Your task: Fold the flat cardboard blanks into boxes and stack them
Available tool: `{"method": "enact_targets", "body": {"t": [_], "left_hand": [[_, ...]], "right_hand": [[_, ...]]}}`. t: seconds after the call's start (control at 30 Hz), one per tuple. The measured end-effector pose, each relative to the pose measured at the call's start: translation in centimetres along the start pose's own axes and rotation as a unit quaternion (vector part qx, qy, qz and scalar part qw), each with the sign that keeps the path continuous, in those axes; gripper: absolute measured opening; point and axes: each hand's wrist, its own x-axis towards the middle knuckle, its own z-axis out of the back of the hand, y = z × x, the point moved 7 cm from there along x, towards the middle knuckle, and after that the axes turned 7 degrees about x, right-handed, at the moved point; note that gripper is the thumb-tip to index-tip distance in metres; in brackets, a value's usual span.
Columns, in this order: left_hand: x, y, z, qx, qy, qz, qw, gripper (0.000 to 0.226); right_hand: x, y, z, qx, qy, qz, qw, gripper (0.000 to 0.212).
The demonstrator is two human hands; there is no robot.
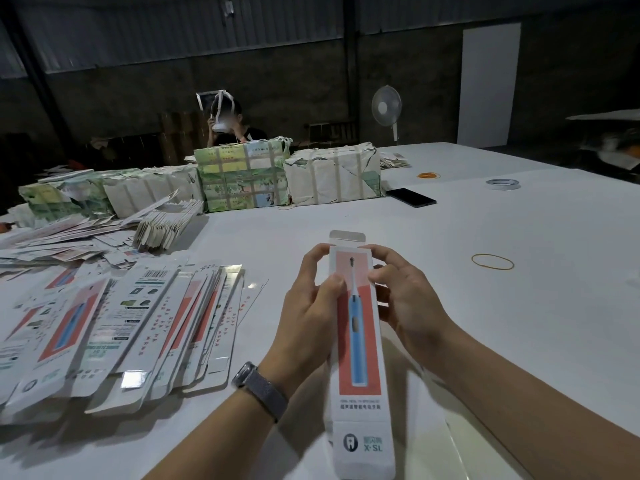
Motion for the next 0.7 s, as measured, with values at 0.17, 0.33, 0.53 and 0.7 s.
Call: {"method": "enact_targets", "body": {"t": [0.17,0.33,0.53,0.7], "left_hand": [[-0.2,-0.1,-0.2,0.004,0.005,-0.008,1.0,0.03],[-0.4,-0.1,-0.7,0.005,0.025,0.003,1.0,0.027],[-0.6,0.7,-0.9,-0.025,0.03,0.041,0.998,0.031],[-0.4,1.0,-1.0,-0.035,0.035,0.046,0.998,0.031]], "right_hand": [[-0.1,0.3,0.5,-0.003,-0.029,0.025,0.999,0.026],[-0.1,1.1,1.4,0.019,-0.067,0.059,0.996,0.019],[-0.3,1.5,1.4,0.004,-0.07,0.081,0.994,0.027],[-0.3,1.7,1.3,-0.054,-0.067,0.097,0.992,0.023]]}}
